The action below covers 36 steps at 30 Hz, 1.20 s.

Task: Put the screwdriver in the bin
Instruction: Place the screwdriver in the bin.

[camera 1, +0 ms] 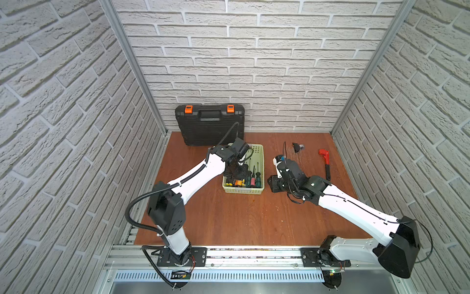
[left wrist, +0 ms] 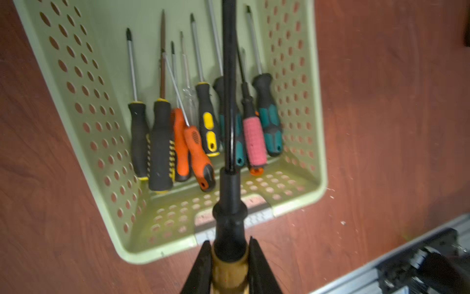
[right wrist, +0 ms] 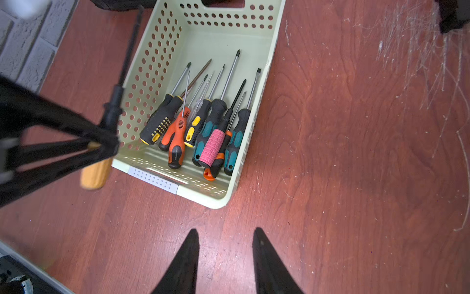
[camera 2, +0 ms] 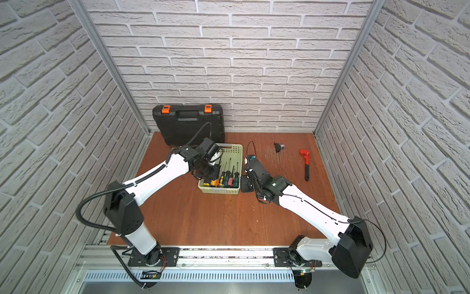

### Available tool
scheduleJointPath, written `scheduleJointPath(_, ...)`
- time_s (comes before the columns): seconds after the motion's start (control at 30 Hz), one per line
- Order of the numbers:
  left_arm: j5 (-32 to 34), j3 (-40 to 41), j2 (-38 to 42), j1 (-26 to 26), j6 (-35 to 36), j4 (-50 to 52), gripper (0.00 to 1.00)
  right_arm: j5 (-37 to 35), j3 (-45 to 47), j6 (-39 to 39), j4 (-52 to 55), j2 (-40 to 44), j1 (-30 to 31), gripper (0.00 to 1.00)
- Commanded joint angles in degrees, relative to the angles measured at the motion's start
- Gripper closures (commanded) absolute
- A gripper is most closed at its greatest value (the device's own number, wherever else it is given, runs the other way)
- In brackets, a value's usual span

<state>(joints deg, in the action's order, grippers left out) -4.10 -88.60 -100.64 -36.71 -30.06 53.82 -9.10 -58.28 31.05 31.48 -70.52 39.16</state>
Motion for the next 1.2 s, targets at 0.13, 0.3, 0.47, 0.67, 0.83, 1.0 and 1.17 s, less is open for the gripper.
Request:
scheduleJointPath(0.13, 5.1, -5.0, -9.1, 2.8, 7.5, -0.2, 0.94, -0.9, 1.1, -0.3, 1.3, 1.2, -0.1, 0.63)
scheduleJointPath(0.3, 4.0, -5.2, -12.7, 5.0, 6.9, -3.3, 0.94, 1.5, 1.4, -0.7, 1.3, -0.5, 0.0, 0.63)
scheduleJointPath(0.47, 4.0, -5.3, -15.4, 5.1, 6.6, -3.6, 0.93, 0.7, 1.4, -0.8, 1.3, -0.7, 0.0, 0.63)
scheduleJointPath(0.67, 5.6, -5.1, -17.1, 5.1, 6.5, -3.4, 0.91, 0.7, 0.9, -1.0, 0.9, -1.7, 0.0, 0.63)
scheduleJointPath(0.83, 5.2, -5.1, -17.8, 5.2, 6.3, -3.7, 0.87, 0.7, 0.7, -1.1, 1.4, -2.2, 0.0, 0.63)
scheduleJointPath(1.0, 5.3, -4.5, -14.9, 5.1, 6.3, -3.2, 0.87, 0.3, 1.2, -0.6, 1.2, -1.7, 0.0, 0.63)
scheduleJointPath(1.17, 3.9, -5.4, -11.7, 4.6, 7.7, -1.4, 0.84, 0.7, 1.6, 0.1, 0.2, -2.3, 0.0, 0.63)
